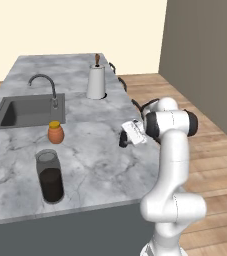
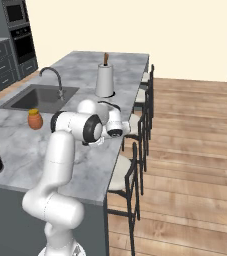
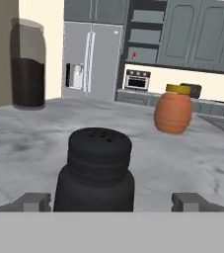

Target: Move the shaker and ketchup from the cabinet to the dining counter.

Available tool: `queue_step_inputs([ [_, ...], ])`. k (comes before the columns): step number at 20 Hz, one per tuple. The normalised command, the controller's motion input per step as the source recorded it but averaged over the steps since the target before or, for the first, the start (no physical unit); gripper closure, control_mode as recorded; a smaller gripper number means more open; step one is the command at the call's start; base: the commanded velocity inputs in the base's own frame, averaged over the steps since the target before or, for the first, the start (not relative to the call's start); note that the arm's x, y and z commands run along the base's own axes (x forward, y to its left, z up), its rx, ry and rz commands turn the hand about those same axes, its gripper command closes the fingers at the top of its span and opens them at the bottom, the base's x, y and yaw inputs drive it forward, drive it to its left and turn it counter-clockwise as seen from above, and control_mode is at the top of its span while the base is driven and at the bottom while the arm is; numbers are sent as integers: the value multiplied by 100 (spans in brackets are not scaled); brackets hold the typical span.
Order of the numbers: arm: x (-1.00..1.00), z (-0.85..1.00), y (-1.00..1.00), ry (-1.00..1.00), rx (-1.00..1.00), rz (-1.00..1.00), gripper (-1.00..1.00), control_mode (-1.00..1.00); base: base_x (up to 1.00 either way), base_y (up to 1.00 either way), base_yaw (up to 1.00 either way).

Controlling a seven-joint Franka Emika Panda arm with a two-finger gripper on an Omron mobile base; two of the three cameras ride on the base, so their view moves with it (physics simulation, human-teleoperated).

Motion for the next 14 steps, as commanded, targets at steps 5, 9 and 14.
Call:
queue_step_inputs([
  [5,2,-5,-28,0,0,0,-100,-100,0,0,0],
  [9,4,1,-28,0,0,0,-100,-100,0,0,0],
  [14,-24,23,-12,0,0,-2,-100,-100,0,0,0],
])
